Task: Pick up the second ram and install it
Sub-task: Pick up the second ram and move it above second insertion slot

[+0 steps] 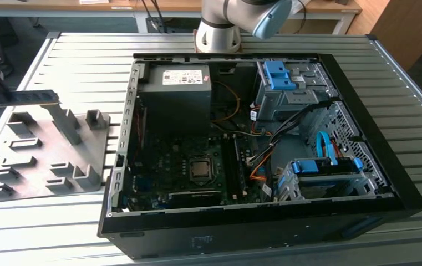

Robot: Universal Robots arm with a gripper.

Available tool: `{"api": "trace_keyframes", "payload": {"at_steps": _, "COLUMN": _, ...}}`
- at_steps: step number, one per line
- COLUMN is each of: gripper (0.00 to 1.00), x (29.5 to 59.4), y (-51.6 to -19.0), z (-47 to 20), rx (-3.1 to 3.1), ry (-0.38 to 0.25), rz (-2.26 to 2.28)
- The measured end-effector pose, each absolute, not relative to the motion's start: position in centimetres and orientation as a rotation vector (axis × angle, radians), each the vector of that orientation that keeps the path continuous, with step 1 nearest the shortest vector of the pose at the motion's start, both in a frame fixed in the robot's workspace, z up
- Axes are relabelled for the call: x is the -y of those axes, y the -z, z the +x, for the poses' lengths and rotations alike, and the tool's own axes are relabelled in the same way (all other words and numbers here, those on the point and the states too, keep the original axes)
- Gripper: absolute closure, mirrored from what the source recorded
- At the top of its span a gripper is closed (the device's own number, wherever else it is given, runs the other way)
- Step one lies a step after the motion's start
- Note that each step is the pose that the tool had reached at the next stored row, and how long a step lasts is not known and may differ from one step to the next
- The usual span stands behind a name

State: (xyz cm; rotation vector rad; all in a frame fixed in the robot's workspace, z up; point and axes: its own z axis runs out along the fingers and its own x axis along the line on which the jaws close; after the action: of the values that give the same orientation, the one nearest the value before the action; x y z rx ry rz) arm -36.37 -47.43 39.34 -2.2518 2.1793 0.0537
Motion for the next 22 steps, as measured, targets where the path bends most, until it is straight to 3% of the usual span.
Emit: {"api": "trace_keyframes", "payload": {"at_steps": 22, "gripper": 0.86, "x": 47.4, "y": -39.3, "z": -29.7, "rx": -2.18, "ry": -0.056, "rz": -2.253}}
